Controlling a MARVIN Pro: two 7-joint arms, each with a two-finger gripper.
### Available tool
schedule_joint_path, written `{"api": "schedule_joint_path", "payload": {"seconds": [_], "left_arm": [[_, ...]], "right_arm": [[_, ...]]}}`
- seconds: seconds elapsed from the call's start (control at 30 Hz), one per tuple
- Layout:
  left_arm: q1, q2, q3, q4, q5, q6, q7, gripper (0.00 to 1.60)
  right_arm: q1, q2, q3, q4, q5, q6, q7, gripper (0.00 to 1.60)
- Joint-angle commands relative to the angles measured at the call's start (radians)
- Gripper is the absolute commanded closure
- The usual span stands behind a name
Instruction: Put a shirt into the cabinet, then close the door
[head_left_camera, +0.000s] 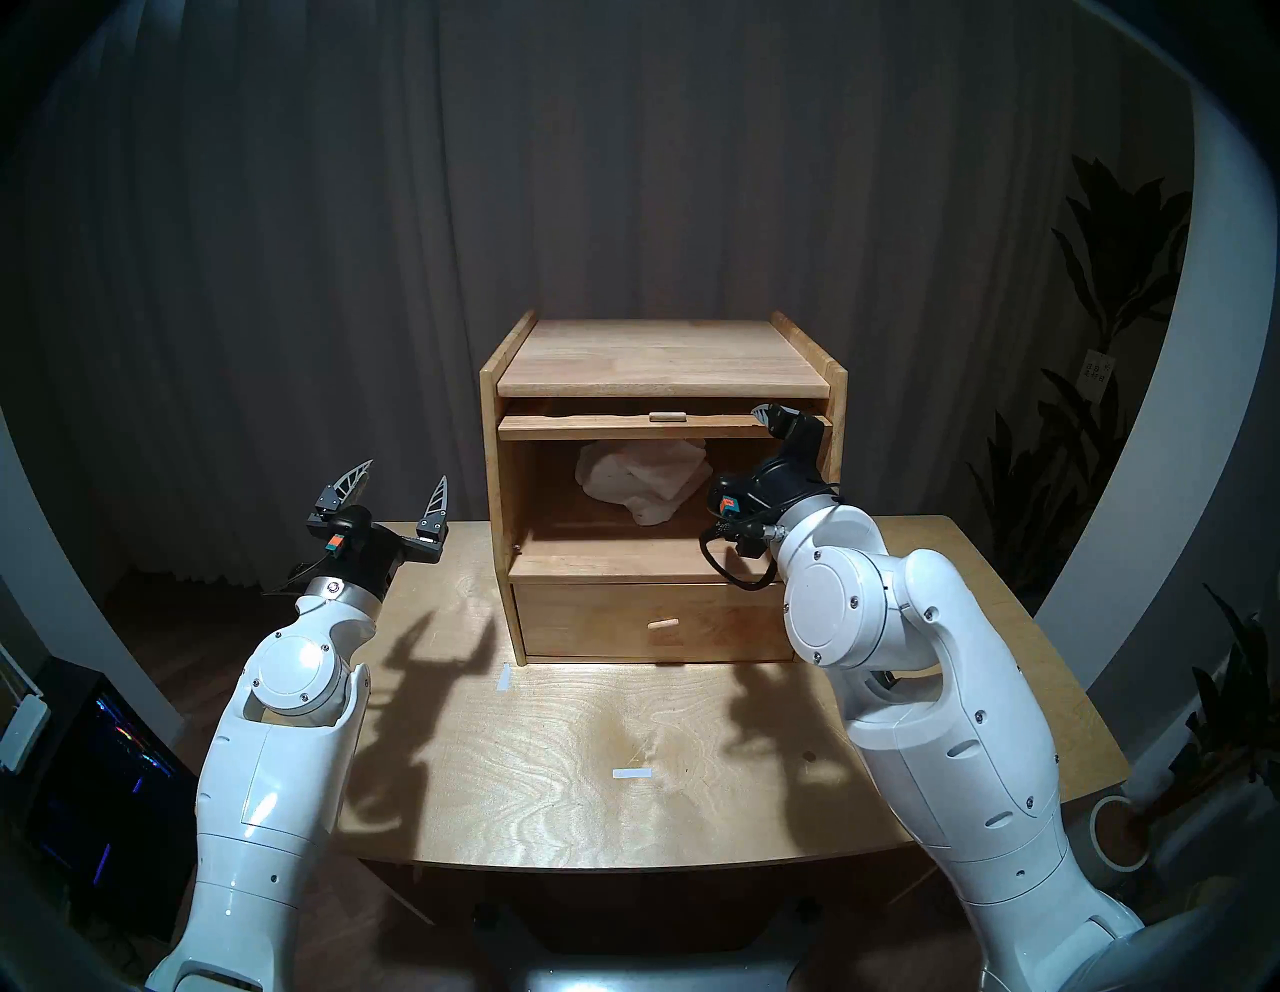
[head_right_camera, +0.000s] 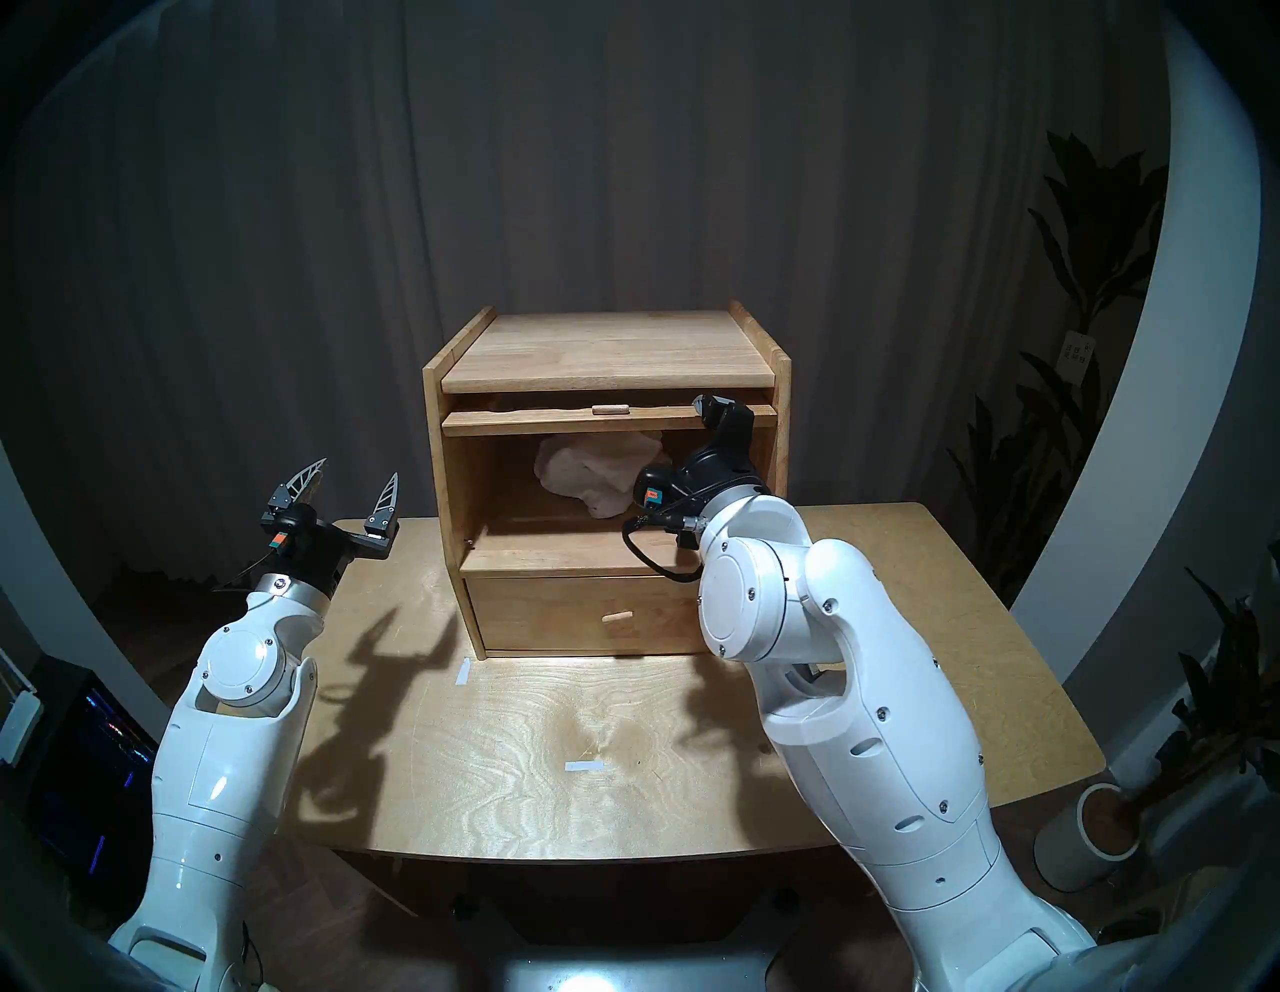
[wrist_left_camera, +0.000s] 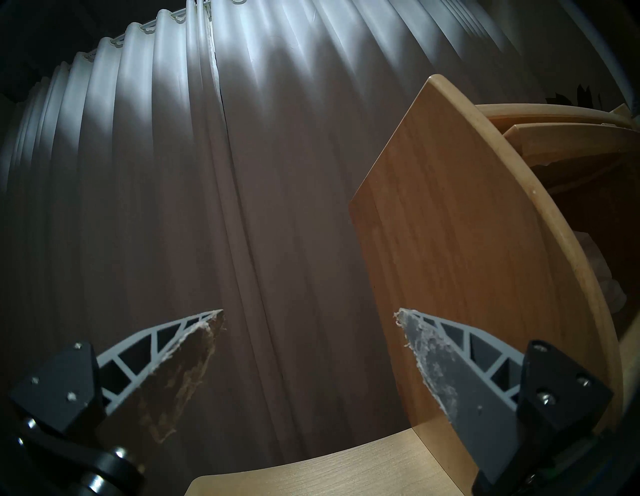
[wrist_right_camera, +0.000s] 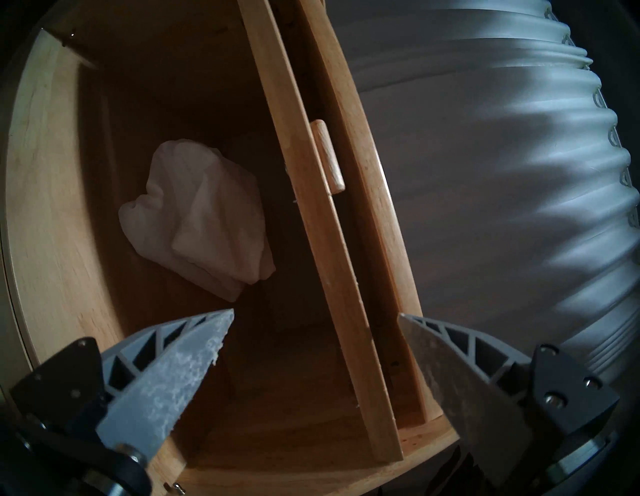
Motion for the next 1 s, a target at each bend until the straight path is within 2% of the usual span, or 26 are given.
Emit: {"api": "schedule_joint_path", "payload": {"seconds": [0.0,0.07,0.17,0.27,0.3,0.33,0.43,0.47,0.6,0.8,0.97], "left_arm": [[-0.011,0.003,-0.003,-0.023,0.001,-0.008,0.001,0.0],[-0.011,0.003,-0.004,-0.023,0.0,-0.008,0.0,0.0],[-0.011,0.003,-0.004,-0.023,-0.001,-0.008,-0.002,0.0],[-0.011,0.002,-0.005,-0.023,-0.001,-0.008,-0.003,0.0],[-0.011,0.002,-0.005,-0.023,-0.002,-0.008,-0.003,0.0],[-0.011,0.002,-0.005,-0.023,-0.002,-0.008,-0.003,0.0],[-0.01,0.002,-0.005,-0.023,-0.002,-0.008,-0.004,0.0],[-0.01,0.002,-0.005,-0.023,-0.002,-0.008,-0.003,0.0],[-0.01,0.002,-0.005,-0.024,-0.001,-0.008,-0.003,0.0],[-0.01,0.003,-0.004,-0.024,-0.001,-0.008,0.0,0.0],[-0.01,0.003,-0.003,-0.024,0.0,-0.008,0.002,0.0]], "right_arm": [[0.005,0.107,-0.06,-0.106,-0.091,0.022,0.117,0.0],[0.016,0.112,-0.074,-0.132,-0.122,0.029,0.168,0.0],[0.028,0.122,-0.063,-0.181,-0.17,0.058,0.232,0.0],[0.04,0.107,-0.064,-0.216,-0.193,0.071,0.242,0.0],[0.041,0.1,-0.064,-0.214,-0.21,0.078,0.213,0.0],[0.031,0.107,-0.059,-0.236,-0.228,0.097,0.232,0.0],[0.004,0.132,-0.033,-0.219,-0.29,0.125,0.164,0.0],[-0.004,0.133,-0.026,-0.205,-0.291,0.121,0.125,0.0],[-0.009,0.11,-0.015,-0.13,-0.308,0.124,0.079,0.0],[0.003,0.079,-0.008,-0.035,-0.271,0.109,-0.012,0.0],[0.039,0.039,-0.043,0.019,-0.227,0.067,-0.092,0.0]]}}
